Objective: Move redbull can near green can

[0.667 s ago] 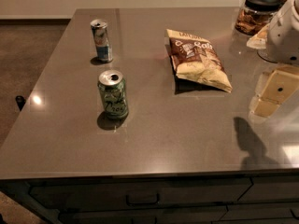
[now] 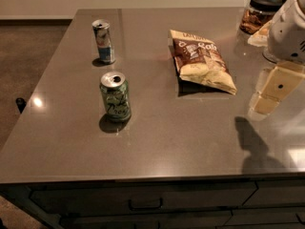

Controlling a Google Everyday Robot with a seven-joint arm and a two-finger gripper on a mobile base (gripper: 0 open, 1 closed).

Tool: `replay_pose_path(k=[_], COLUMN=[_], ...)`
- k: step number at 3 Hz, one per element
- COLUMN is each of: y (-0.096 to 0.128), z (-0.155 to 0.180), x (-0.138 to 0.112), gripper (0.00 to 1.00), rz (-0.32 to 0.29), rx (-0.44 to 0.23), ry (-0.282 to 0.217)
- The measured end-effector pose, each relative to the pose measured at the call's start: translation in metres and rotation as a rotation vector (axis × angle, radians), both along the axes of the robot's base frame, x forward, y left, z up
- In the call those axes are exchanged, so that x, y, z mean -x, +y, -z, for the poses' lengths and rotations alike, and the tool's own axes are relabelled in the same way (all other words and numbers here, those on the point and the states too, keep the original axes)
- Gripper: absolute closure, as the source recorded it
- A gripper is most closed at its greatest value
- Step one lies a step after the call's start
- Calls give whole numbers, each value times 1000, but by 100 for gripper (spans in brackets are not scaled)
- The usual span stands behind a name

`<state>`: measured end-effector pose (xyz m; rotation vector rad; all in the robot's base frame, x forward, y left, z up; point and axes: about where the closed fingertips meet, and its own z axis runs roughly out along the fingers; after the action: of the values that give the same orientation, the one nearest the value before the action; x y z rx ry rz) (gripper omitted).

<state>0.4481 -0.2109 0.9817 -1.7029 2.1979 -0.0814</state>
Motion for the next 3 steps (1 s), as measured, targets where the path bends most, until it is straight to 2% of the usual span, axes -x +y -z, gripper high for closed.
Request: replay_pose_path(k=[1, 2, 3], y=[16, 39, 84], z=[2, 4, 3], x=[-32, -82, -150], gripper=[0, 0, 0], rz=[-15, -25, -29], rx=[-79, -183, -340], ry=[-13, -26, -57])
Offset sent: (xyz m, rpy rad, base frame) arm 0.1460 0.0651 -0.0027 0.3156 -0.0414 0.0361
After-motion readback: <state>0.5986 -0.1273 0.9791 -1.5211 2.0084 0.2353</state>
